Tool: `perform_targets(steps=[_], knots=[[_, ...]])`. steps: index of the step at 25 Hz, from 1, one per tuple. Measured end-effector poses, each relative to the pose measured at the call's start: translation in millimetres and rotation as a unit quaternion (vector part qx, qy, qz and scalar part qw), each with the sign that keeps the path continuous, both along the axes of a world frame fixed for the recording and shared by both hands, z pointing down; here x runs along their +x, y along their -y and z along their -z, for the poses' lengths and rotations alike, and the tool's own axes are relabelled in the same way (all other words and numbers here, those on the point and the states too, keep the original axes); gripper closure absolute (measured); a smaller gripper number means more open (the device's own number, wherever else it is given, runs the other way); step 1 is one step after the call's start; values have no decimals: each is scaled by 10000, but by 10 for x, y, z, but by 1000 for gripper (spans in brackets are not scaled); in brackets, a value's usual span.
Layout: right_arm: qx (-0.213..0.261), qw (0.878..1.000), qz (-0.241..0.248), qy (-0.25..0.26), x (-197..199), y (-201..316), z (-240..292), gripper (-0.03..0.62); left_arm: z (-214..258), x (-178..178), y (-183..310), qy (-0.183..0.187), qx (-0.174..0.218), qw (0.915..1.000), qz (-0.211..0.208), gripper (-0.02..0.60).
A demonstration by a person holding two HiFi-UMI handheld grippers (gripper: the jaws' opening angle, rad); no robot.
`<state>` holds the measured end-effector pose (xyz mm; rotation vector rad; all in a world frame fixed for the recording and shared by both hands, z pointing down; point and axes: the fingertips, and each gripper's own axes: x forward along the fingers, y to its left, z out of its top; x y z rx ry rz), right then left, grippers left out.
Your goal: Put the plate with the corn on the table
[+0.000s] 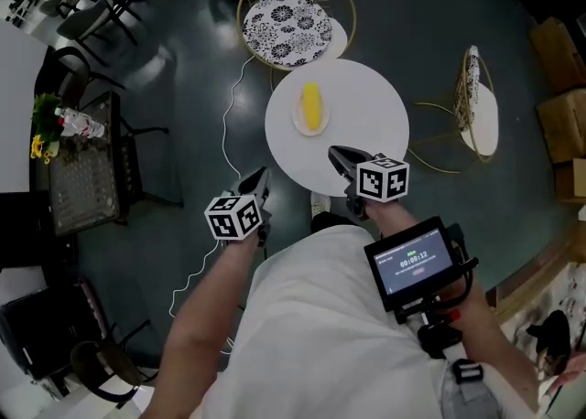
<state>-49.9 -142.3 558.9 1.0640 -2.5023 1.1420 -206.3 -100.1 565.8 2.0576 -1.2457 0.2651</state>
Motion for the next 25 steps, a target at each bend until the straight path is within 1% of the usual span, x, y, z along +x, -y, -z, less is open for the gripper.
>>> perform_targets(steps=[6, 11, 20, 23, 25], knots=[[108, 9998, 100, 104, -71, -157, 72, 588, 107, -6, -165, -6, 232, 9997, -109, 574], [242, 9994, 170, 152, -17, -619, 303, 588, 316, 0, -584, -41, 421, 9991, -86, 574], [610, 9965, 377, 420, -45, -981, 586, 588, 582, 181, -897, 66, 930, 9945, -471, 574], [704, 9958, 371, 443, -37, -1017, 642, 588, 659, 258, -922, 74, 1051, 9926, -603, 574], [733, 9957, 349, 448, -35, -978, 646, 588, 674, 281, -883, 63, 1089, 9921, -617, 574]])
